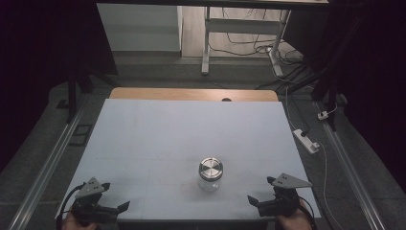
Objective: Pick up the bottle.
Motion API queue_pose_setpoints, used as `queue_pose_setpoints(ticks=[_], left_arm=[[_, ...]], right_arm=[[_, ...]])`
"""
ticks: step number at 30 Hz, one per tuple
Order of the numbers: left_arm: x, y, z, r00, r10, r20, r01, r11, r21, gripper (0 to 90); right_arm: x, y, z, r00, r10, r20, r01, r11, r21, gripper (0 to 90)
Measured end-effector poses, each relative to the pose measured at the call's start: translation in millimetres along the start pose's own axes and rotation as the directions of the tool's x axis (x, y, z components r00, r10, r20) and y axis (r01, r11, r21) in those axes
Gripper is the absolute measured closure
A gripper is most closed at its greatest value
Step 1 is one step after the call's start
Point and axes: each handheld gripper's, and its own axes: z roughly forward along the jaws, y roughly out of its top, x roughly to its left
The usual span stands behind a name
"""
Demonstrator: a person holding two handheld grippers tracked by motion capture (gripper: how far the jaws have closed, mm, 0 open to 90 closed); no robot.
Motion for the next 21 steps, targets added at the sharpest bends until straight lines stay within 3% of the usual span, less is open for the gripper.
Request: queue_pose_setpoints(ticks=[4, 21], left_arm=[[-0.8, 0.6, 0.8, 1.0000, 0.003, 0.001, -0.003, 1.0000, 0.002, 0.0], [-1.7, 1.1, 1.7, 0.9998, 0.016, 0.013, -0.016, 0.9998, 0.007, 0.0]], right_arm=[[0.6, 0.5, 0.6, 0.9999, 0.006, -0.015, -0.006, 1.000, 0.004, 0.0], [9.5, 11.9, 11.8, 0.9956, -0.048, -0.081, 0.044, 0.998, -0.048, 0.0]])
